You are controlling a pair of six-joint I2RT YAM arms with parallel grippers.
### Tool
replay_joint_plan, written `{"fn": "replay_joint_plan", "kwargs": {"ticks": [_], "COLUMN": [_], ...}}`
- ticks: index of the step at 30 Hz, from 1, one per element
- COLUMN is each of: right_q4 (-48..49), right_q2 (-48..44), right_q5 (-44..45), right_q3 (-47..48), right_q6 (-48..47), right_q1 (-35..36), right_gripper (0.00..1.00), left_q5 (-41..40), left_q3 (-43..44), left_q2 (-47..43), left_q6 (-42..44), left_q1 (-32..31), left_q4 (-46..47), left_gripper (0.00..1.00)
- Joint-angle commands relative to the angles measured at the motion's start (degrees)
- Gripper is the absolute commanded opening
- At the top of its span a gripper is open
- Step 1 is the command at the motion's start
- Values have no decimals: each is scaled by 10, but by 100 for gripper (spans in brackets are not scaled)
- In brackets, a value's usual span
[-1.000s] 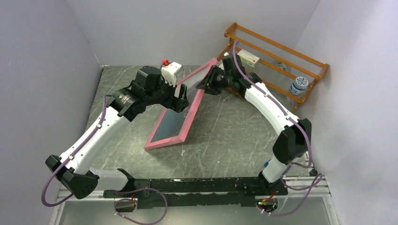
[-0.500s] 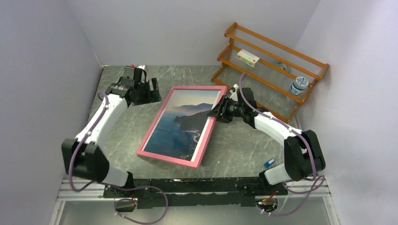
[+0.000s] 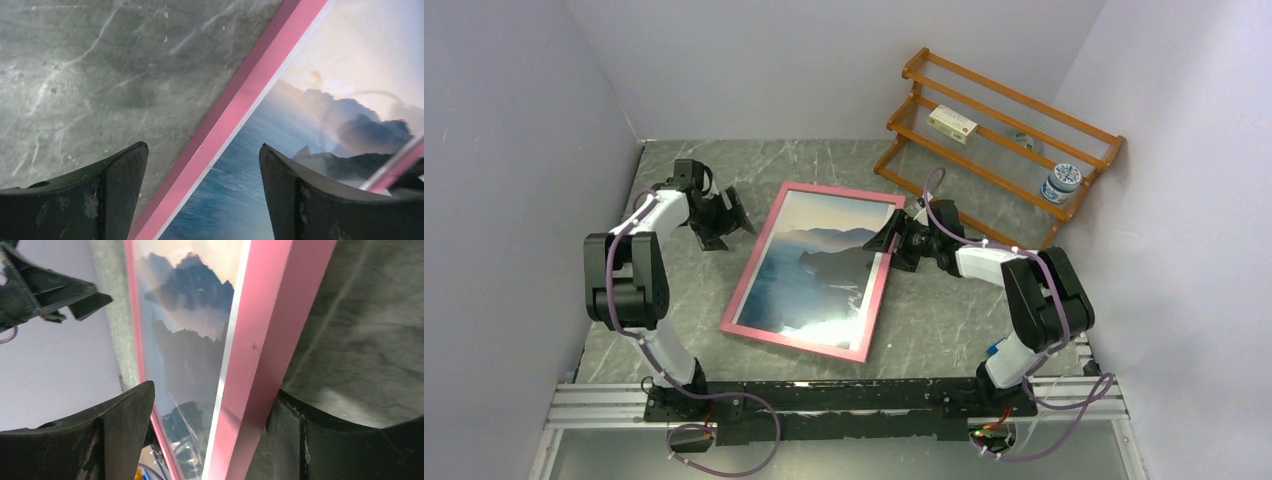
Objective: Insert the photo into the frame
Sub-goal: Turn over the photo frame at the center of the board, then adjust the photo frame at the center of the board.
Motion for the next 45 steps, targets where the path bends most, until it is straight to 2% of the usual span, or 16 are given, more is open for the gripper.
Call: {"fn": "replay_joint_plan", "kwargs": {"ticks": [1, 6, 10, 15, 19, 25, 28, 31, 32, 40, 45], "right_q4": [-16, -130, -203, -202, -170, -153, -173, -222, -241, -405, -489], "right_q2": [24, 51, 75, 108, 148, 227, 235, 209, 192, 5, -101], "right_q5": [38, 127, 147, 122, 84, 28, 37, 90, 132, 313, 421], "right_q3": [59, 110, 141, 154, 176, 281, 330, 353, 352, 297, 256], "right_q6": [-16, -37, -36, -21, -15, -52, -76, -88, -85, -90, -112], "right_q1": [-5, -5, -6, -5, 1, 7, 9, 8, 8, 2, -3], "right_gripper": [82, 86, 87, 86, 81, 77, 76, 77, 79, 99, 99], "left_q5": [112, 160, 183, 193, 192, 92, 56, 21, 14, -15, -17], "left_q3": [8, -7, -11, -16, -15, 7, 27, 44, 48, 36, 19], "left_q2": [29, 58, 78, 88, 89, 50, 11, -42, -60, -212, -307], "left_q6": [-25, -27, -24, -43, -47, -52, -46, -25, -20, -6, 1], "left_q1": [41, 62, 62, 62, 62, 91, 114, 120, 121, 120, 118], "left_q4": [64, 89, 89, 87, 76, 40, 20, -6, -14, -46, -74], "left_gripper": [86, 84, 82, 80, 78, 78, 79, 80, 80, 88, 94]}}
